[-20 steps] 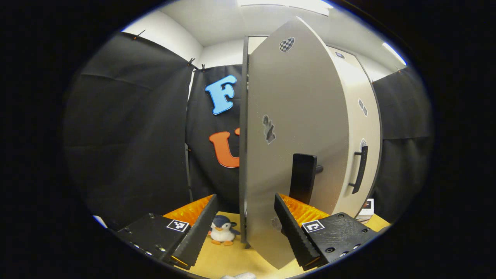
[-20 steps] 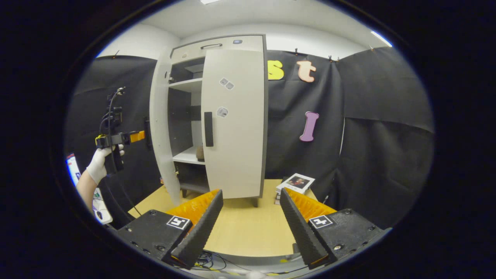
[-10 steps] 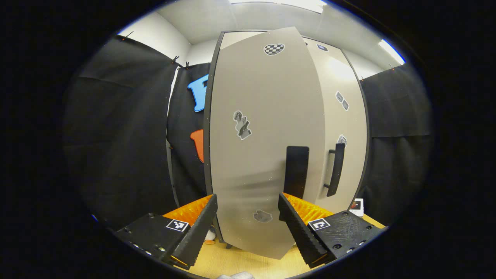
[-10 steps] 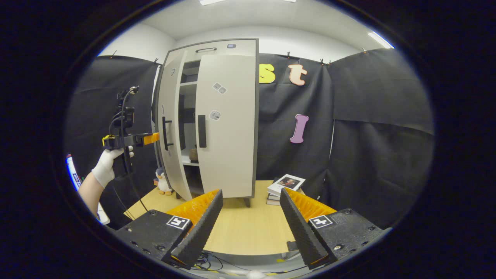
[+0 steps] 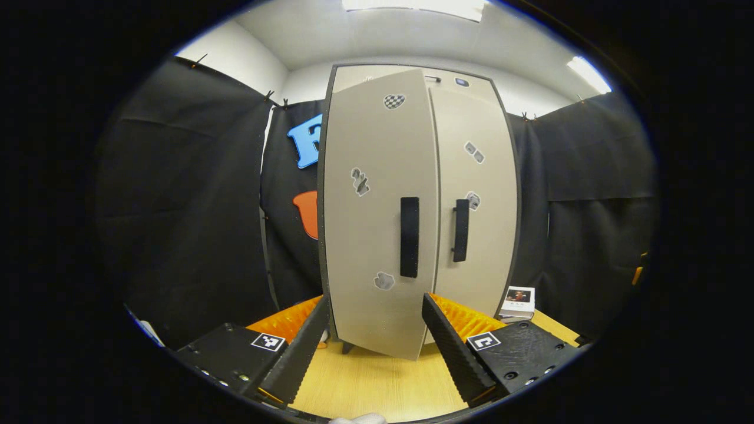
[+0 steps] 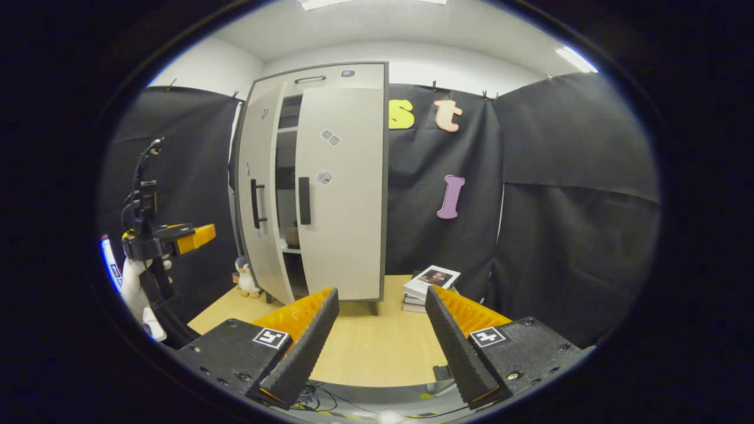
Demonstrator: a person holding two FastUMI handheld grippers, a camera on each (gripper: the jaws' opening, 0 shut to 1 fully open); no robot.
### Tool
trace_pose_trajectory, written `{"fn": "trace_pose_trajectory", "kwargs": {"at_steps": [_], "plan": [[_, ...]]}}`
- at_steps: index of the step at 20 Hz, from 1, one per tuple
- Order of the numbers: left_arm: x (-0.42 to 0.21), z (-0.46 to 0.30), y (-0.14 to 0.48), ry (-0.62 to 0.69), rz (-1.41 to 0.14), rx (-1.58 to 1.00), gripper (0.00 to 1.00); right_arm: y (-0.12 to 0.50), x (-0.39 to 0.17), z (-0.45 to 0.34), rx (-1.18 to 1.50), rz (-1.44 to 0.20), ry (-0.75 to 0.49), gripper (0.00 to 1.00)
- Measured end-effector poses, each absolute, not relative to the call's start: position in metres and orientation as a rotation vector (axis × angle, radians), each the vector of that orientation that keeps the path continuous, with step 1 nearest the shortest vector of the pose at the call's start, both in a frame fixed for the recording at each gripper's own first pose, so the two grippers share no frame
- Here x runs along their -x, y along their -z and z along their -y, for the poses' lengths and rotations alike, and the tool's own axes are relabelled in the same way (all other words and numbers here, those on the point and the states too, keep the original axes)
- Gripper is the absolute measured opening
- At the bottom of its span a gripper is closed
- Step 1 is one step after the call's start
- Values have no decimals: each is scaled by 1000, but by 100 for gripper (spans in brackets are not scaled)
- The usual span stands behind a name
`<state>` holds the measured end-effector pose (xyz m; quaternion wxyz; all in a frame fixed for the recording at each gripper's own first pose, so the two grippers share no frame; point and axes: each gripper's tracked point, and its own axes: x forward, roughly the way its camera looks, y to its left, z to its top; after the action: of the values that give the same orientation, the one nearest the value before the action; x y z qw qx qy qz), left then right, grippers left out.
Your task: Grab one shoe with the right hand and put it into the shoe cabinet, grab the other shoe with the left hand and put it into the shoe cabinet; then close the right door with the right hand and the left door with the left hand.
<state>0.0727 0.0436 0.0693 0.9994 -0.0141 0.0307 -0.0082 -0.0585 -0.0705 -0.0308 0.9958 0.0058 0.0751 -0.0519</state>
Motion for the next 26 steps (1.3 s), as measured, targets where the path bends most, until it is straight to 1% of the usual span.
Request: {"fn": "trace_pose_trajectory", "kwargs": {"at_steps": [3,8,9,12,14,16,17,18,20,24,25,26], "plan": [[-33,-27,-75,9,-57,43,96,28,72,76,-6,-138,83,97],[38,-16,-77,-57,-65,51,95,23,106,80,-11,-110,22,97],[49,-14,-74,-70,-73,59,94,22,115,82,-6,-104,14,97],[83,-5,-67,-79,-107,59,94,18,136,88,5,-74,3,97],[99,-5,-65,-100,-116,31,96,15,147,89,-7,-58,-6,97],[106,-2,-65,-101,-119,25,96,17,152,87,-14,-59,-11,96],[108,0,-65,-95,-120,27,94,17,155,88,-12,-60,-5,94],[111,1,-63,-89,-122,29,96,16,155,87,-14,-57,1,97],[110,1,-64,-76,-113,31,95,9,155,84,-17,-34,12,97],[92,-7,-67,-52,-84,39,95,-1,148,74,-9,-2,39,97],[86,-10,-67,-49,-79,40,95,0,145,74,-3,-2,49,94],[83,-11,-66,-43,-78,42,95,2,143,71,-6,-4,56,94]]}}
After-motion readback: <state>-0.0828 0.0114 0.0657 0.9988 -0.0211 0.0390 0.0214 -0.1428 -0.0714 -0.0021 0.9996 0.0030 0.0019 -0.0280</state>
